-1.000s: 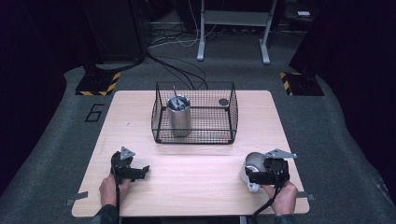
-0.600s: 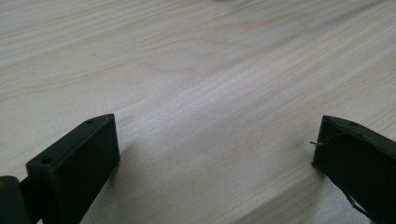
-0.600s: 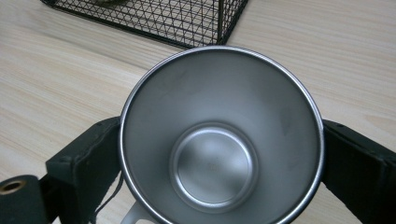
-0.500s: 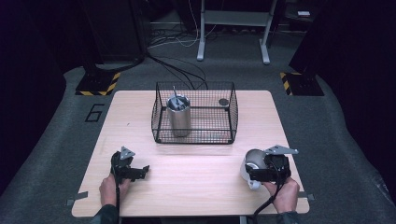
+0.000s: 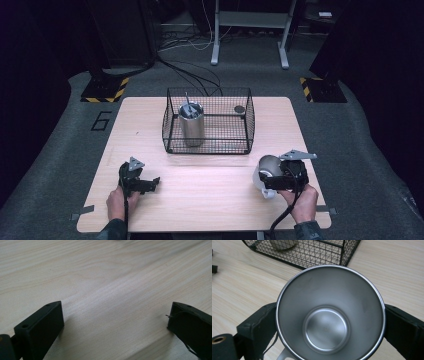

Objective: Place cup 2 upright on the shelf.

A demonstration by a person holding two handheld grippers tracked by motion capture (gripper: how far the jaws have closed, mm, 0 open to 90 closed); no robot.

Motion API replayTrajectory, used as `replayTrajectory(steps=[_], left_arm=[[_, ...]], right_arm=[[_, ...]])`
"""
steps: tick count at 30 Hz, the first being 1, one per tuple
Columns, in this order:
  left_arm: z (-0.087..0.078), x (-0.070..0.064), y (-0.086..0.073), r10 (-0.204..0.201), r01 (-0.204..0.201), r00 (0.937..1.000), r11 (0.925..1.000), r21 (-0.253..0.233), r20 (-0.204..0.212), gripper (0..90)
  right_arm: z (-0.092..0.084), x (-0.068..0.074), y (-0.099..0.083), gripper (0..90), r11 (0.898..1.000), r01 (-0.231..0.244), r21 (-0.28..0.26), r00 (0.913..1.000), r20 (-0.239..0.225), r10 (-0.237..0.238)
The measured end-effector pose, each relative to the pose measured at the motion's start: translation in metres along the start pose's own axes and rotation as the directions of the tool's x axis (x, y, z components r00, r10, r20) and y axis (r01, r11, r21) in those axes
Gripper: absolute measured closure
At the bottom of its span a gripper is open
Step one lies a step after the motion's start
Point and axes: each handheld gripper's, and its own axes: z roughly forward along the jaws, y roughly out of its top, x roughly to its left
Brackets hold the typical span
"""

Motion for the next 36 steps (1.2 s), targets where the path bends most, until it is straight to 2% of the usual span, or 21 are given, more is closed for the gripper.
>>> replayTrajectory(steps=[22,36], left_arm=[[-0.001,0.0,0.0,0.003,-0.003,1.0,1.0,0.01,0.004,0.2],[0.0,0.0,0.0,0.002,-0.002,1.0,1.0,0.008,0.002,0.2]], right_arm=[[-0.004,0.016,0.033,5.6,0.998,0.061,-0.016,0.9971,-0.046,-0.061],[-0.004,0.018,0.059,5.6,0.996,0.086,-0.034,0.9928,-0.081,-0.089]])
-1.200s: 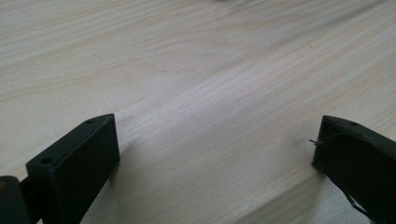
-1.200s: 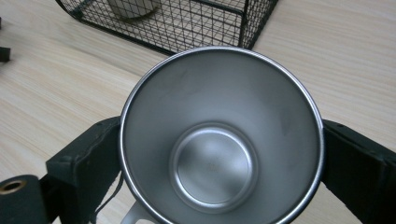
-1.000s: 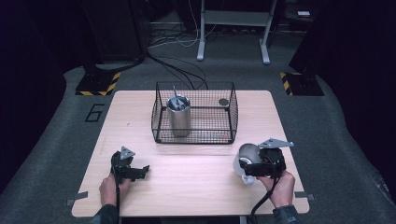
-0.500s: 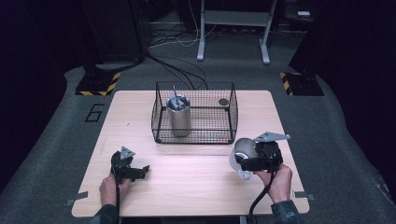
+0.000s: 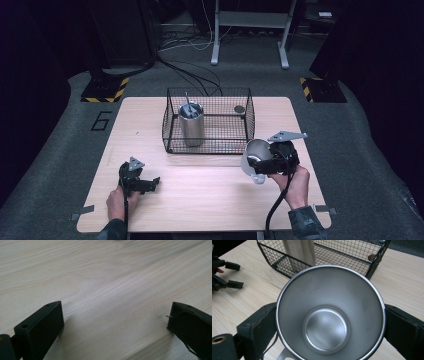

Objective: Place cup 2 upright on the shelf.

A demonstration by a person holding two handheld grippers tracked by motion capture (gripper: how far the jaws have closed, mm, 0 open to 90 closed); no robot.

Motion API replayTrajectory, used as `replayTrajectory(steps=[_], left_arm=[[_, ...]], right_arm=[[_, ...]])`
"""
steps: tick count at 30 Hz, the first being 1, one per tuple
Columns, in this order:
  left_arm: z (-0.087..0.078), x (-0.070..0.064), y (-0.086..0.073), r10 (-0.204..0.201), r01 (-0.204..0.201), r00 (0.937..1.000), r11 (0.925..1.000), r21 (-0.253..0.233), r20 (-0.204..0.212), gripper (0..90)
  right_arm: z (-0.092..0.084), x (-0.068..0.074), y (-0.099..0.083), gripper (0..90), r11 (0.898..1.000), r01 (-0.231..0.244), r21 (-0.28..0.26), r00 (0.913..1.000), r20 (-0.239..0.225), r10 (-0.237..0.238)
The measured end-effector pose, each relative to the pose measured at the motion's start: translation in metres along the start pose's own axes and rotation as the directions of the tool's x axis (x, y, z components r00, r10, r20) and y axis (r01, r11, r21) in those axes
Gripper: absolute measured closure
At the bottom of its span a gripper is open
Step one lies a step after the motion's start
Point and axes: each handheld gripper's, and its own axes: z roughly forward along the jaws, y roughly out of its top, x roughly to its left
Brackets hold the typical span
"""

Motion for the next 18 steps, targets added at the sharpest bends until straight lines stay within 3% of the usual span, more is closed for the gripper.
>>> replayTrajectory(steps=[18], left_arm=[[0.0,0.0,0.0,0.001,-0.001,1.0,1.0,0.001,0.002,0.2]], right_arm=[[0.009,0.005,0.027,5.6,1.0,0.028,0.009,0.9994,-0.019,-0.028]])
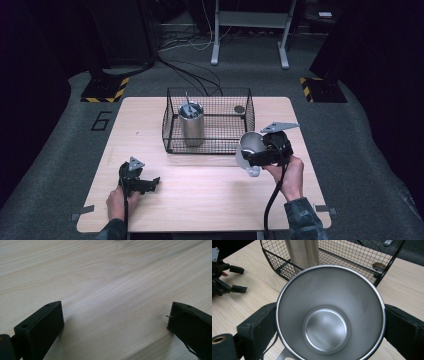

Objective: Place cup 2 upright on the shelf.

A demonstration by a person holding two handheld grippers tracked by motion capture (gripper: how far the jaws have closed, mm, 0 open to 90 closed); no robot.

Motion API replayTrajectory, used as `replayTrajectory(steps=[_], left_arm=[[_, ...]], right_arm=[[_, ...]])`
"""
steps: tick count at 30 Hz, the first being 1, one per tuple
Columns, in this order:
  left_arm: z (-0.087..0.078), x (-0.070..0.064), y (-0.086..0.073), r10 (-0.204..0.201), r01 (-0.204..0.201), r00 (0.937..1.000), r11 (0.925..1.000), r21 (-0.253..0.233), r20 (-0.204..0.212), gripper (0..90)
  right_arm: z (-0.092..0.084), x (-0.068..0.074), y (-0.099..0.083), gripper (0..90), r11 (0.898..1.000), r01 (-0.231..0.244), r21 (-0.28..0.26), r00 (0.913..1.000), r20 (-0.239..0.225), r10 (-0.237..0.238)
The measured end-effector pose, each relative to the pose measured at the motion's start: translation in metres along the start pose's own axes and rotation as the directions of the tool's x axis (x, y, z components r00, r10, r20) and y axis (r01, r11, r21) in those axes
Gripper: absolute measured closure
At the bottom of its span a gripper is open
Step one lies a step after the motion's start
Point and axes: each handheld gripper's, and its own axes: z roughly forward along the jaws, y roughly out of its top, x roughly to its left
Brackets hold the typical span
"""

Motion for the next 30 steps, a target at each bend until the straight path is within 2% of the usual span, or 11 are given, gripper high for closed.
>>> replayTrajectory(steps=[8,15,16,19,21,22,23,25,27,29,30], left_arm=[[0.0,0.0,0.0,-0.003,0.003,1.0,1.0,-0.004,-0.002,0.2],[0.0,0.0,0.0,-0.001,0.001,1.0,1.0,-0.002,-0.001,0.2],[0.0,0.0,0.0,-0.001,0.001,1.0,1.0,-0.002,-0.001,0.2],[0.0,0.001,0.0,0.01,-0.01,0.9999,0.9999,0.008,-0.001,0.2],[0.0,0.0,0.0,0.0,0.0,1.0,1.0,0.0,-0.001,0.2],[-0.001,0.001,0.0,0.014,-0.014,0.9999,0.9999,0.01,0.001,0.2],[0.0,0.0,0.0,-0.001,0.001,1.0,1.0,-0.001,-0.001,0.2],[0.0,0.0,0.0,0.001,-0.001,1.0,1.0,0.0,0.0,0.2],[0.001,0.0,0.0,-0.001,0.001,1.0,1.0,-0.009,-0.006,0.2],[0.001,0.0,0.0,-0.005,0.005,1.0,0.9999,-0.012,-0.005,0.2],[0.0,-0.001,0.0,-0.006,0.006,1.0,1.0,-0.003,-0.002,0.2]], right_arm=[[0.004,0.001,0.018,5.6,1.0,0.031,-0.004,0.9995,-0.011,-0.031],[0.009,0.005,0.031,5.6,1.0,0.026,-0.004,0.9995,-0.019,-0.026],[0.009,0.004,0.032,5.6,0.999,0.04,-0.002,0.999,-0.02,-0.04],[0.011,0.006,0.037,5.6,0.999,0.039,0.001,0.999,-0.021,-0.039],[0.012,0.005,0.04,5.6,0.999,0.047,-0.002,0.9986,-0.022,-0.048],[0.012,0.006,0.041,5.6,0.999,0.039,0.0,0.999,-0.022,-0.039],[0.013,0.006,0.043,5.6,0.999,0.043,-0.007,0.9989,-0.019,-0.043],[0.014,0.005,0.046,5.6,0.998,0.055,-0.009,0.9982,-0.023,-0.055],[0.016,0.006,0.049,5.6,0.999,0.038,-0.003,0.999,-0.023,-0.038],[0.018,0.005,0.051,5.6,0.998,0.054,-0.01,0.9983,-0.022,-0.055],[0.018,0.006,0.052,5.6,0.999,0.047,0.0,0.9986,-0.022,-0.047]])
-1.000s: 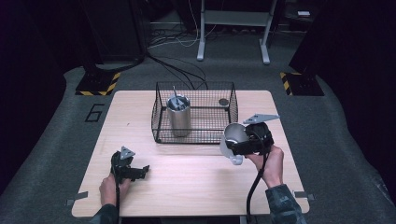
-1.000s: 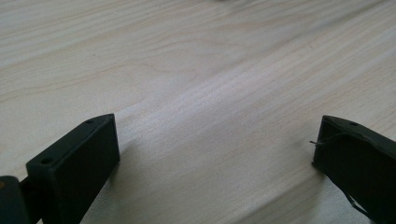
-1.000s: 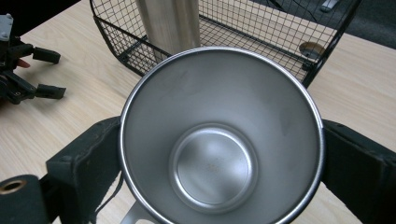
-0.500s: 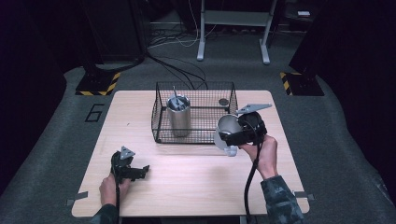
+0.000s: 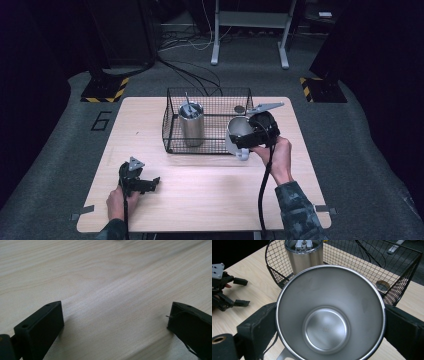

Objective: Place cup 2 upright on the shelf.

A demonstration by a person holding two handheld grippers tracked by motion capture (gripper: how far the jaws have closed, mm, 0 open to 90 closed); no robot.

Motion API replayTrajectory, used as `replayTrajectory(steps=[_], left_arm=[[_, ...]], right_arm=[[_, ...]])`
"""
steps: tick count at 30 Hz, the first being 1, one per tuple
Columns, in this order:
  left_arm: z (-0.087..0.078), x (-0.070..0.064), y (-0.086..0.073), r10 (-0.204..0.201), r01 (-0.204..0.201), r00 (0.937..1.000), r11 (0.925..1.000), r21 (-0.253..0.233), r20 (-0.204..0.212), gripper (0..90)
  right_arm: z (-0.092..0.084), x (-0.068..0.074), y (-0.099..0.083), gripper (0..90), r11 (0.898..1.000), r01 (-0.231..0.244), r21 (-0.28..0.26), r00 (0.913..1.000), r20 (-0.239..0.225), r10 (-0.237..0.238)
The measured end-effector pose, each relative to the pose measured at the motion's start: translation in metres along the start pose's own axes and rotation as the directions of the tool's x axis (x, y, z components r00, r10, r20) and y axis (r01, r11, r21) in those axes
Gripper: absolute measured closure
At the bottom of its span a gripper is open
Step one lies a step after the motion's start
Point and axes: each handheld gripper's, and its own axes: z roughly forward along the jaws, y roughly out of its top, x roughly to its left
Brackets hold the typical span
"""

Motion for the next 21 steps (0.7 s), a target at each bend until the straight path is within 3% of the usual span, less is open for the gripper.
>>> replayTrajectory(steps=[4,5,21], left_arm=[[-0.001,0.001,0.0,0.016,-0.016,0.9999,0.9998,0.011,0.001,0.2],[0.0,0.0,0.0,-0.004,0.004,1.0,1.0,-0.004,-0.001,0.2],[0.0,0.001,0.001,0.004,-0.004,1.0,1.0,0.003,-0.001,0.2]], right_arm=[[0.005,0.0,0.007,5.6,1.0,0.001,0.004,1.0,0.005,-0.001],[0.006,-0.001,0.008,5.6,1.0,0.012,0.002,0.9999,0.005,-0.012],[0.029,-0.01,0.028,5.6,1.0,0.001,0.011,0.9999,0.01,-0.001]])
